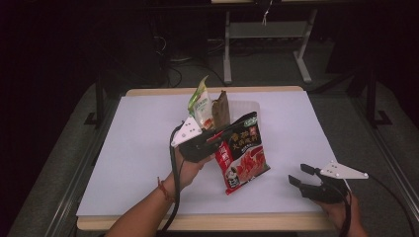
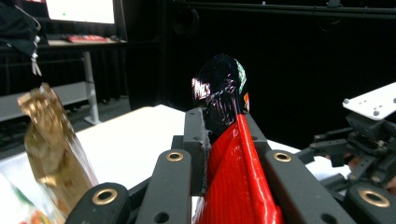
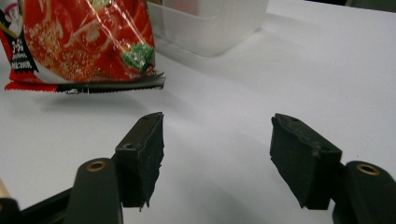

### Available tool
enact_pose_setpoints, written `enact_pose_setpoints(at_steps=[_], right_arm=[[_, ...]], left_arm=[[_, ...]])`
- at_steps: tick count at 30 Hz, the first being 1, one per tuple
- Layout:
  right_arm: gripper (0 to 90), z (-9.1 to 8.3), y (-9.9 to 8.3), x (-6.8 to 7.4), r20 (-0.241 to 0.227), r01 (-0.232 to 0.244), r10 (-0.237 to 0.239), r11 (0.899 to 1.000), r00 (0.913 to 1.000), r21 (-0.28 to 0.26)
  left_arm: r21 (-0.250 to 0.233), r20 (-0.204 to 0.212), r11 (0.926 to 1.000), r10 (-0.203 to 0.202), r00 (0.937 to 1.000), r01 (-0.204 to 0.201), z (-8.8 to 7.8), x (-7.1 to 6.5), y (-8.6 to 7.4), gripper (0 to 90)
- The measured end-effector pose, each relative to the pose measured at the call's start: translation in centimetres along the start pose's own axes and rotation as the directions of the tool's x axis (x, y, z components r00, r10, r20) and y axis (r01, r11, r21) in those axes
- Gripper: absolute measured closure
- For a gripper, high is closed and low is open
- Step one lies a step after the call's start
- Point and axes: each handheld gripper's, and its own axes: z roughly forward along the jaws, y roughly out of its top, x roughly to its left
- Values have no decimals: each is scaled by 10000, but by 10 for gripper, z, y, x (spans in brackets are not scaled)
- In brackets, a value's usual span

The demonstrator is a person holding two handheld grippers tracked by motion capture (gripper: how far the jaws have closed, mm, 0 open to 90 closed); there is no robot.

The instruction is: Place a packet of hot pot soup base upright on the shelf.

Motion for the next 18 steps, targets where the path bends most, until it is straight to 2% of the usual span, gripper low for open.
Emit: enact_pose_setpoints(at_steps=[2,9,13,18], right_arm=[[341,0,0,0,6,2,-2,10000,10000,21],[341,-1,-1,-1,64,-45,45,10000,10000,1],[342,-1,-1,-1,58,-58,58,10000,10000,32],[341,-3,-2,-2,77,-90,90,10000,9999,-31]], left_arm=[[-1,-141,9998,182,9997,-182,2,1,5,778],[-90,-555,9991,399,9977,-404,9,6,24,777],[-246,-703,9990,366,9969,-384,12,10,35,777],[-325,-1026,9973,620,9928,-656,15,13,49,778]])
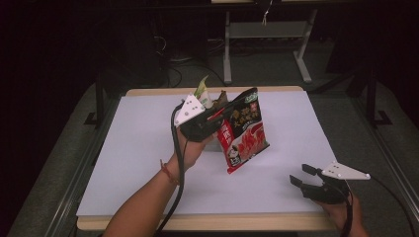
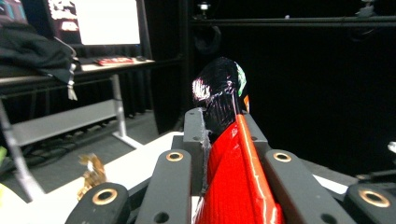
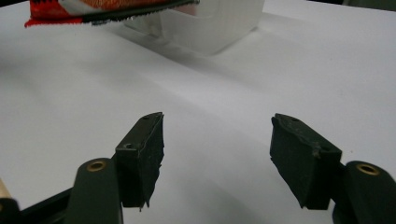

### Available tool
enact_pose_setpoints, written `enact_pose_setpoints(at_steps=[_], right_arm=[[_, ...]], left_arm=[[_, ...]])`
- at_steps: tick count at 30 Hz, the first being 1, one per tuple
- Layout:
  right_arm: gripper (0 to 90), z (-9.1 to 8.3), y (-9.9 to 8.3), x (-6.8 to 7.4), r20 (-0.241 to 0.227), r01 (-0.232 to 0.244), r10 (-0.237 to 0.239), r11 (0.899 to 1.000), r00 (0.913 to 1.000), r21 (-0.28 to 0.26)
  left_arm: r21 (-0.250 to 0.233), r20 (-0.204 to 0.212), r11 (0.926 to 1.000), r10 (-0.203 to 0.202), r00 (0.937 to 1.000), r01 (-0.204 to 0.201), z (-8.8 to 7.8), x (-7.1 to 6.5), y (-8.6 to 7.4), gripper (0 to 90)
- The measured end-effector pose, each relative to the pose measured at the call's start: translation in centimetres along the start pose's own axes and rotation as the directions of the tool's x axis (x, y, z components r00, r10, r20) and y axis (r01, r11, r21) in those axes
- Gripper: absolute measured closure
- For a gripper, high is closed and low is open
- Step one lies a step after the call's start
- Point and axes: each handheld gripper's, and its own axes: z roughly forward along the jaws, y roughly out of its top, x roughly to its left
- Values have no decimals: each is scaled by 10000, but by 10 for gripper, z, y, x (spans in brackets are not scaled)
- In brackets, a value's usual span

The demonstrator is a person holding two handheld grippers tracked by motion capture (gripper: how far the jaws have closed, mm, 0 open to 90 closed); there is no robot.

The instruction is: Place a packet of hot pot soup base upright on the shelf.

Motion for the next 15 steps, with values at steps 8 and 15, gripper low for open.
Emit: enact_pose_setpoints(at_steps=[8,15], right_arm=[[341,1,0,0,-10,-31,31,10000,10000,59],[342,0,-1,0,-8,-94,94,9999,10000,76]], left_arm=[[-101,-680,9999,92,9976,-99,12,13,19,778],[-14,-1217,9995,312,9921,-316,29,22,32,778]])
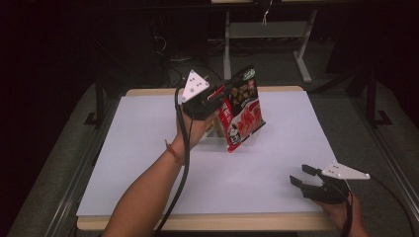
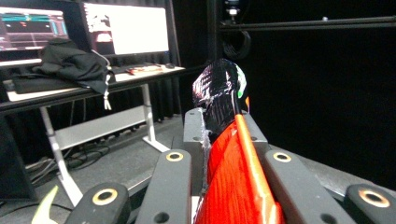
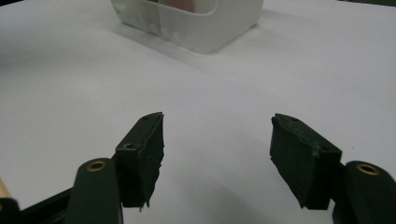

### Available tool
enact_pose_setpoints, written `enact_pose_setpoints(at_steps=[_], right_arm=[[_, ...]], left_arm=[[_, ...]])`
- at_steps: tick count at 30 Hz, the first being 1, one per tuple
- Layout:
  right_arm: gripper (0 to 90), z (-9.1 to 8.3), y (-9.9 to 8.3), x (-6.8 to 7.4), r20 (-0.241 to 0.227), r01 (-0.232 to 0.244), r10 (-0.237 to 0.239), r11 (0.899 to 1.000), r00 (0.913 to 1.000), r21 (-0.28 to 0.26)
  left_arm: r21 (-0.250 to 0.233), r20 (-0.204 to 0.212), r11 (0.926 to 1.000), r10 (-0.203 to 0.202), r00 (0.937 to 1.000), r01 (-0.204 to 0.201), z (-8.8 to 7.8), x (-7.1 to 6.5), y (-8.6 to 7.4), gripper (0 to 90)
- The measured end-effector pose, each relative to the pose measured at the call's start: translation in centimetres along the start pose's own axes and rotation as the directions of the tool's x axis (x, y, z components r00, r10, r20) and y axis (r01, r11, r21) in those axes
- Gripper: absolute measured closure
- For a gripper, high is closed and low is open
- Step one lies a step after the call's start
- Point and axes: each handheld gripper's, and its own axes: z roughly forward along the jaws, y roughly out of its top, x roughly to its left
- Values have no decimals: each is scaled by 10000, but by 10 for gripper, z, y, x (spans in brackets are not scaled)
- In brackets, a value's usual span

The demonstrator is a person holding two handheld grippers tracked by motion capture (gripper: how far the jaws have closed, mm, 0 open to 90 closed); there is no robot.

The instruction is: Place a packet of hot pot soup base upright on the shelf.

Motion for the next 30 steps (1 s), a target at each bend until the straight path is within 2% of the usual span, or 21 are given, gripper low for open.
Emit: enact_pose_setpoints(at_steps=[3,4,7,9,12,15,18,20,25,27,29,30], right_arm=[[342,0,0,-1,-22,16,-15,10000,10000,6],[343,0,0,-1,-22,20,-20,10000,10000,13],[349,-1,-1,-1,-22,22,-22,10000,10000,2],[349,-2,0,-1,-14,37,-37,10000,10000,0],[349,-2,-1,-2,-15,18,-18,10000,10000,-16],[349,-1,-1,-2,-26,33,-33,10000,10000,41],[349,0,-2,-2,-39,37,-36,10000,10000,71],[349,0,-2,-2,-60,52,-51,9999,10000,93],[350,0,-2,-2,-79,101,-100,9999,9999,99],[351,0,-2,-2,-85,114,-113,9999,9999,111],[351,1,-2,-1,-86,144,-143,9998,9999,124],[351,1,-2,-1,-98,148,-146,9998,9998,127]], left_arm=[[219,-416,9995,235,9989,-226,10,1,3,780],[352,-607,9982,511,9968,-490,14,0,2,780],[587,-951,9970,550,9939,-495,25,2,-2,779],[672,-1159,9974,355,9926,-278,32,5,-5,778],[861,-1452,9961,330,9889,-206,42,7,-9,779],[1014,-1818,9942,543,9818,-362,54,5,-11,778],[1147,-2048,9910,918,9745,-693,64,2,-14,776],[1061,-2194,9930,738,9728,-514,70,1,-18,775],[1196,-2581,9914,822,9626,-525,84,-3,-32,772],[1060,-2588,9939,570,9643,-303,87,-4,-37,768],[1058,-2651,9941,527,9628,-253,89,-6,-41,762],[1046,-2605,9943,495,9642,-228,91,-7,-42,761]])
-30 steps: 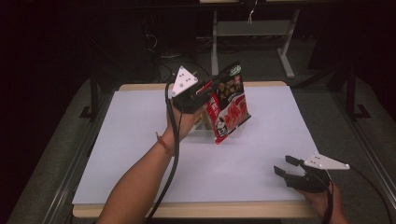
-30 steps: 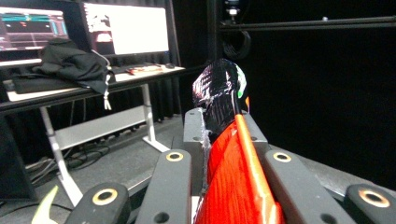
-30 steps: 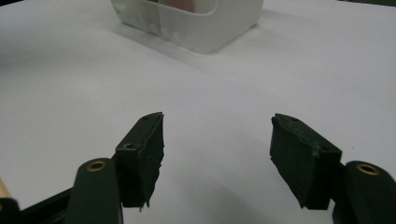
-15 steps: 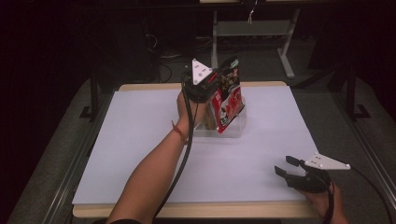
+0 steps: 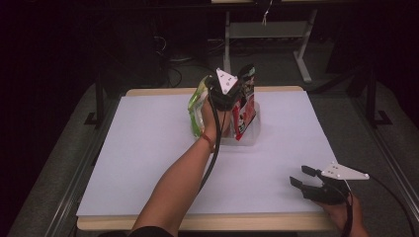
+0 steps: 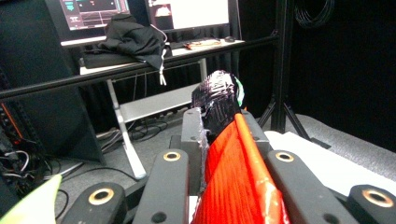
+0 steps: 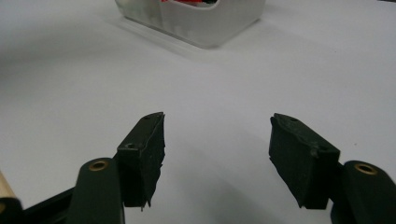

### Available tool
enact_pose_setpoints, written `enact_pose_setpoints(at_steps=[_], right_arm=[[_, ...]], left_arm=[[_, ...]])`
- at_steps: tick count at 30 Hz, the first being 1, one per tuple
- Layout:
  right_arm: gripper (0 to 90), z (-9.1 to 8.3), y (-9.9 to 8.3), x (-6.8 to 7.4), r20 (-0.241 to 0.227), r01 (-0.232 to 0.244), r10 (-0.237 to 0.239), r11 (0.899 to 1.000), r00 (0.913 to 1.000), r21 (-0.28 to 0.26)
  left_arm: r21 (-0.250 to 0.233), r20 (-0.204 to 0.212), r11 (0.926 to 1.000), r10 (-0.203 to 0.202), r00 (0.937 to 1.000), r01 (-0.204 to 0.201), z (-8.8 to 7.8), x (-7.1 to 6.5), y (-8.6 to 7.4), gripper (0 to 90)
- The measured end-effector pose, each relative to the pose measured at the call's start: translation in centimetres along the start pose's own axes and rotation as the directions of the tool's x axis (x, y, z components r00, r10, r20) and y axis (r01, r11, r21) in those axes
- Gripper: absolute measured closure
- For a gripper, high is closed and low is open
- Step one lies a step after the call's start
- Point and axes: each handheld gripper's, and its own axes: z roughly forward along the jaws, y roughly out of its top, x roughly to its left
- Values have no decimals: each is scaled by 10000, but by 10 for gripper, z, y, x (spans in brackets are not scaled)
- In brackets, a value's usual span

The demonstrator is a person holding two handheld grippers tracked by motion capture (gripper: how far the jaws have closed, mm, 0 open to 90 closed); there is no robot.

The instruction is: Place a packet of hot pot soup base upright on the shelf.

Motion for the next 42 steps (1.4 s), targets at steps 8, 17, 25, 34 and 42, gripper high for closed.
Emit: enact_pose_setpoints(at_steps=[8,17,25,34,42], right_arm=[[351,0,0,0,-11,48,-48,10000,10000,-23],[357,0,1,1,5,113,-113,9999,9999,6],[357,3,1,5,29,385,-386,9991,9993,156],[357,5,1,8,57,628,-630,9975,9980,311],[357,5,2,8,52,665,-667,9972,9978,347]], left_arm=[[75,447,9994,341,9984,-345,5,-9,-19,738],[14,717,9985,539,9960,-542,1,-10,-27,717],[184,880,9984,523,9947,-541,-3,-3,-32,703],[556,1146,9976,340,9928,-405,-6,1,-41,702],[690,1371,9966,359,9899,-457,-9,1,-45,687]])
